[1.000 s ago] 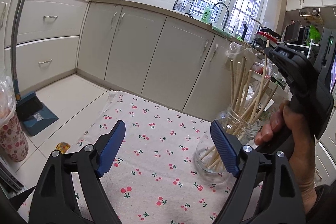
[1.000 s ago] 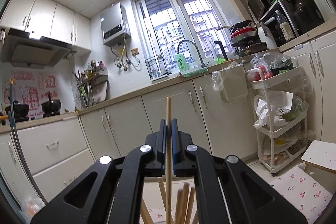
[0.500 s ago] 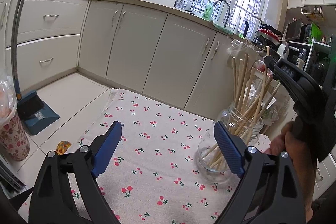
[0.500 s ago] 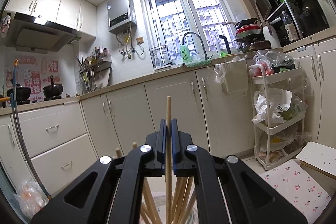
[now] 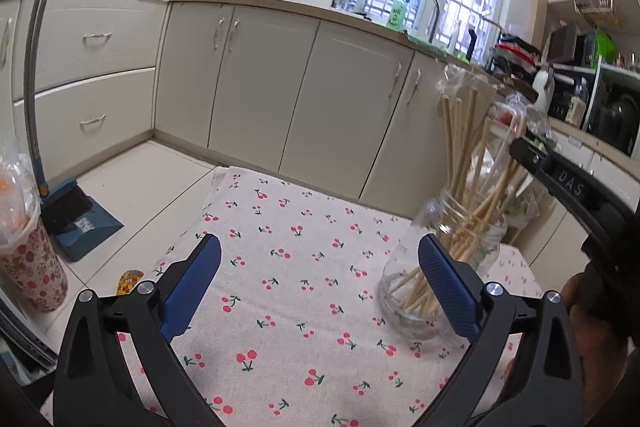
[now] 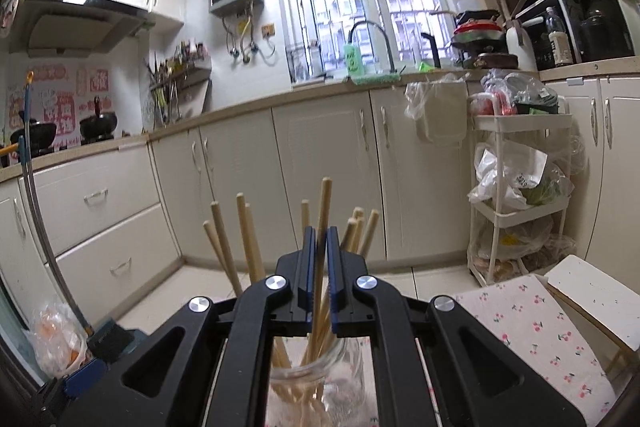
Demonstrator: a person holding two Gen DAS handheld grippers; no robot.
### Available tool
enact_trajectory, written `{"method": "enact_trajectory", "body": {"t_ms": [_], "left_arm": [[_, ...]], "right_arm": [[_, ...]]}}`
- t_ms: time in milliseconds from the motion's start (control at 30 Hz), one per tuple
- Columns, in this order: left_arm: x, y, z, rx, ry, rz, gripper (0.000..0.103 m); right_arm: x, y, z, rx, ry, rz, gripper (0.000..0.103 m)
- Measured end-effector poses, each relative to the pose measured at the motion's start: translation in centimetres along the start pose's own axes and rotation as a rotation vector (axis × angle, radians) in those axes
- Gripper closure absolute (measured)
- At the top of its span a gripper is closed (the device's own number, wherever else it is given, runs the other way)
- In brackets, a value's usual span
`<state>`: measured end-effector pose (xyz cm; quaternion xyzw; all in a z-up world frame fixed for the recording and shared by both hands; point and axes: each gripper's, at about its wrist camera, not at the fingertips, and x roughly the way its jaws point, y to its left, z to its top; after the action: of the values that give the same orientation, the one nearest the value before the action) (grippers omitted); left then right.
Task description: Organize utensils
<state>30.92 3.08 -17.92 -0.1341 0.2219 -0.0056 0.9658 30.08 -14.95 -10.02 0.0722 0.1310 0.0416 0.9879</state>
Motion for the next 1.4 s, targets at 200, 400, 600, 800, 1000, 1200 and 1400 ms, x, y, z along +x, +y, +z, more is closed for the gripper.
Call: {"method": "enact_trajectory", "body": {"t_ms": [200,400,600,800,1000,1200,1400], "left_arm": [[-1.9,-0.6,0.0,0.004,0.049,-0.017,0.008],[-5.3,-1.1,0.7,0.026,0.077,-0.036,0.008],[-9.8,-1.5,1.7,0.096,0.149,-0.032,0.008],[-16.1,-2.1,2.9,0.216,0.201,0.019,0.008],[-23.1,-2.6,3.2,0.240,0.245,0.079,0.008],[-30.1,-3.6,3.3,0.237,0.239,0.103,0.008],[-35.7,-2.8,2.5,0.184,0.253,0.134,0.008]], "right_arm": [[-2.1,0.0,0.7,0.017,0.037,0.009,0.063],[-6.7,-0.8,1.4,0.033,0.078,0.013,0.049],[-13.3,-1.7,0.7,0.022,0.216,-0.021,0.022],[-20.0,-2.9,-0.4,0.048,0.385,-0.073,0.013],[-26.6,-2.2,0.4,0.090,0.421,-0.066,0.010],[-33.1,-0.4,2.1,0.087,0.400,-0.026,0.007],[-37.9,0.1,1.8,0.144,0.415,-0.034,0.007]]}}
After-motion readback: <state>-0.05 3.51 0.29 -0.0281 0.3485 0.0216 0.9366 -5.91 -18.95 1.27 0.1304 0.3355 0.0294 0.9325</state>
